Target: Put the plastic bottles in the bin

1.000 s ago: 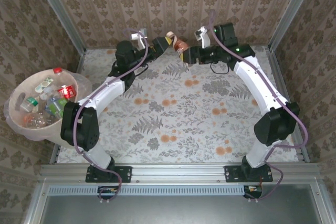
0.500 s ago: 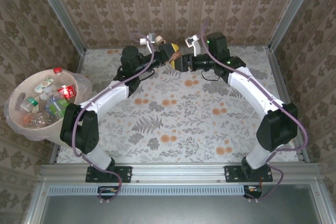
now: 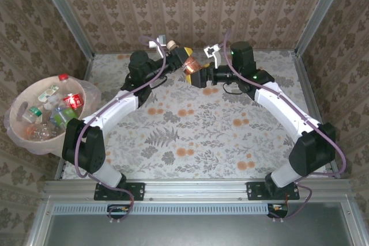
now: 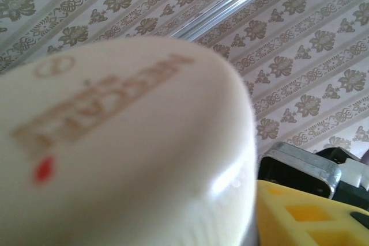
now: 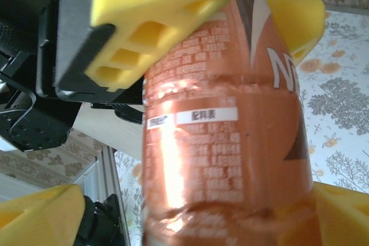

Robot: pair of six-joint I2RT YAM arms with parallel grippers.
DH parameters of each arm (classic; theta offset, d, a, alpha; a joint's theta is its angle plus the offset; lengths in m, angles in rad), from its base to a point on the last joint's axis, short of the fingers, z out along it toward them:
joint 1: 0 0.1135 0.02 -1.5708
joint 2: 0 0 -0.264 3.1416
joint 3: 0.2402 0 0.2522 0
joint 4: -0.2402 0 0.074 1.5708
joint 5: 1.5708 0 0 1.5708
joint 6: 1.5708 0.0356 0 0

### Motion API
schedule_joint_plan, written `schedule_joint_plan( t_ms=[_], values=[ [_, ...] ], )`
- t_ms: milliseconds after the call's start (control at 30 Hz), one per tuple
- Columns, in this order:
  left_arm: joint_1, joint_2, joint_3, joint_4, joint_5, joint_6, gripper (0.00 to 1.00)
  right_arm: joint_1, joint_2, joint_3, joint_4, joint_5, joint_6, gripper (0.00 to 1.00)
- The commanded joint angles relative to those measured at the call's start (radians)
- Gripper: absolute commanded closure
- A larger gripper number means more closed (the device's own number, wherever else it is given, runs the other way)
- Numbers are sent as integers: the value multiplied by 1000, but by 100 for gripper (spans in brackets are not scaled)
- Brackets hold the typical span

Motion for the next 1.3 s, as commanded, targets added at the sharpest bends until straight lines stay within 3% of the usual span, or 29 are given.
schedule_joint_plan(
  t_ms=[0,233,500,600,867,1167,1267],
  values=[
    [12,-41,27,-56,-16,84,48,3,-77,-34,9,80,-56,0],
    [18,-164,82,-407,-141,355,50,1,-220,-73,-57,296,-94,0],
    [23,-287,142,-752,-382,564,51,0,-348,-181,-33,794,-64,0],
    [23,-324,191,-901,-472,646,51,-13,-369,-223,-8,896,-37,0],
    [28,-417,339,-1266,-805,806,51,-105,-416,-332,58,913,85,0],
    [32,-458,547,-1632,-1187,906,51,-157,-453,-403,77,906,90,0],
    [88,-435,627,-1758,-1329,908,51,-171,-444,-409,89,898,105,0]
  ],
)
